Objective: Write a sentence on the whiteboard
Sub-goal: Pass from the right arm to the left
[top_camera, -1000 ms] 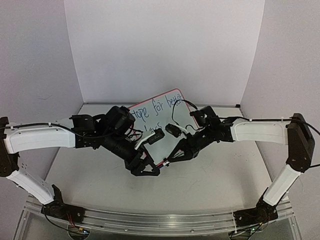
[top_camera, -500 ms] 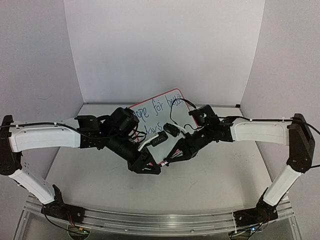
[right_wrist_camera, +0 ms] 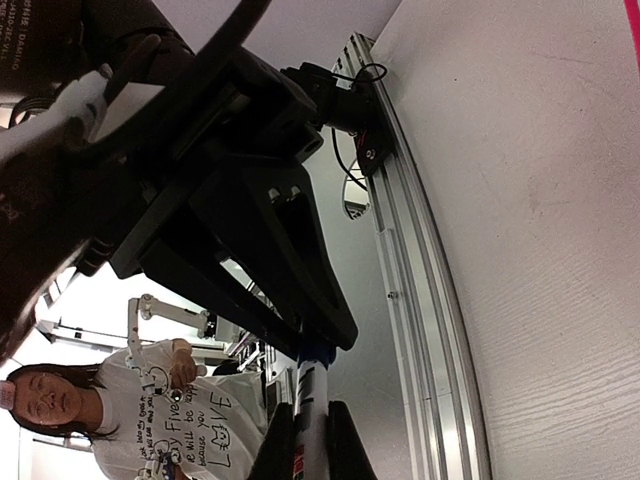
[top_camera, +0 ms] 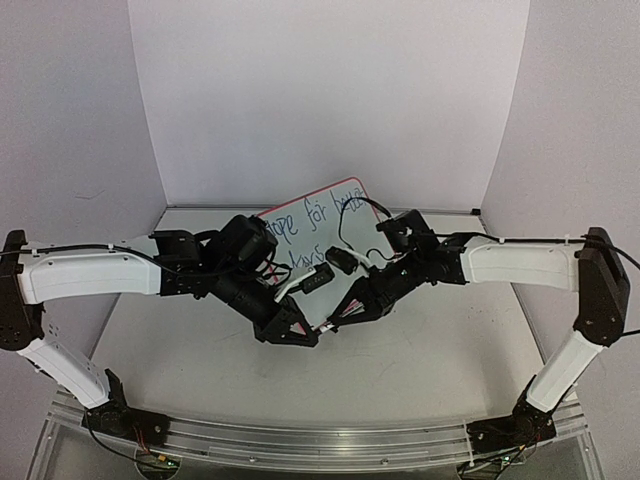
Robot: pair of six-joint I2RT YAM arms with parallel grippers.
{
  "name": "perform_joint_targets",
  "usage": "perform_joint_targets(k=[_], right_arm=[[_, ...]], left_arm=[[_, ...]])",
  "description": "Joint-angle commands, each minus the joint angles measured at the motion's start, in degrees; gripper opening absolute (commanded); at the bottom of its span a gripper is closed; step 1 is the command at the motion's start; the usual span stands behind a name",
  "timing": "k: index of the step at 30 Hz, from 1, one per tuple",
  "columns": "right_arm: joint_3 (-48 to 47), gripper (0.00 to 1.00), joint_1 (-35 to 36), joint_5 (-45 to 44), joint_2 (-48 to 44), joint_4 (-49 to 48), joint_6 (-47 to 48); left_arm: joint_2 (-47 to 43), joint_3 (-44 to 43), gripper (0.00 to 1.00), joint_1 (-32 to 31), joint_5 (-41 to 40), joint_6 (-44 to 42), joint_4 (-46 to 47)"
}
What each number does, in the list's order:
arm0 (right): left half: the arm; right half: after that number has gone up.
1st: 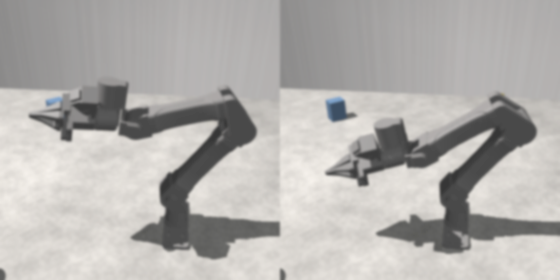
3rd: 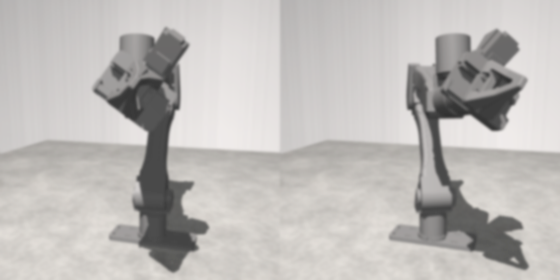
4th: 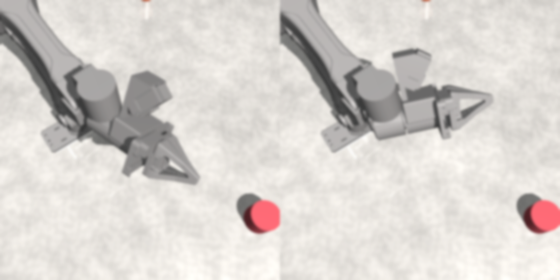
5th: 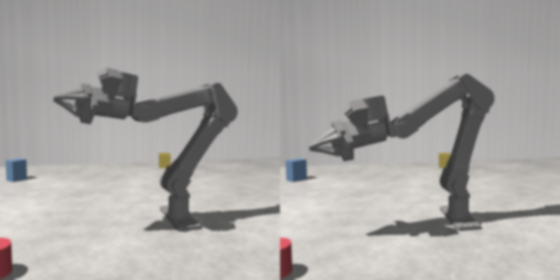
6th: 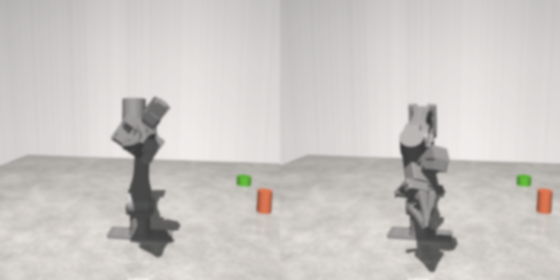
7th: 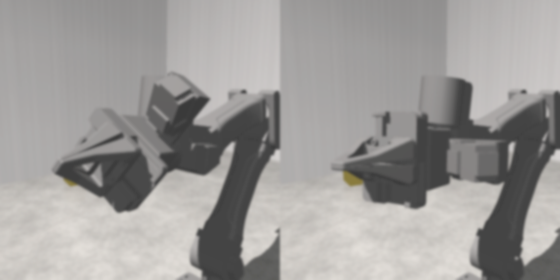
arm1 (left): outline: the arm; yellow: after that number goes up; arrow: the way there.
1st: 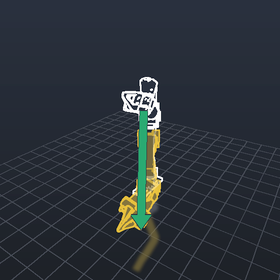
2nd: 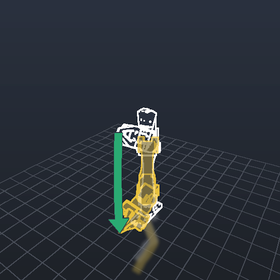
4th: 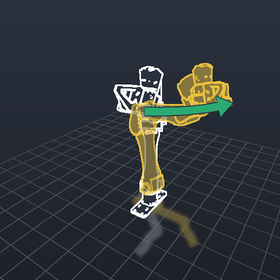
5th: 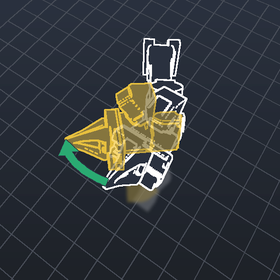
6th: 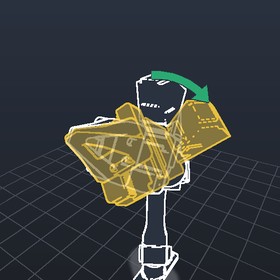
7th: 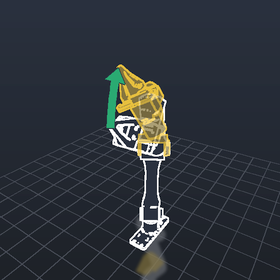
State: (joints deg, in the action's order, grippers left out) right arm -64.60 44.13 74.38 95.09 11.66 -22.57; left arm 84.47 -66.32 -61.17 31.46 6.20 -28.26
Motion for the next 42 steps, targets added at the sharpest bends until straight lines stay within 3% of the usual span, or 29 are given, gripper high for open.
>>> perform_joint_targets(k=[1, 28, 38, 42], right_arm=[[-2.0, 0.00, 2.9, 0.9, -0.7, -0.4, 0.5], [-4.2, 0.00, 10.9, 4.4, 4.7, -2.8, -1.3], [-5.4, 0.00, 12.2, 5.9, 4.4, -2.8, -0.2], [-5.6, 0.00, 14.0, 6.2, 3.8, -2.8, 1.5]], left_arm=[[-0.8, -1.4, 0.00, 0.0, 1.6, -2.9, 5.8], [-7.2, 0.1, 0.00, 0.0, 0.0, -4.0, 20.8], [-5.0, -2.6, 0.00, 0.3, 7.0, -3.4, 22.8], [-4.7, 0.0, 0.00, 2.4, 11.7, 2.0, 29.8]])
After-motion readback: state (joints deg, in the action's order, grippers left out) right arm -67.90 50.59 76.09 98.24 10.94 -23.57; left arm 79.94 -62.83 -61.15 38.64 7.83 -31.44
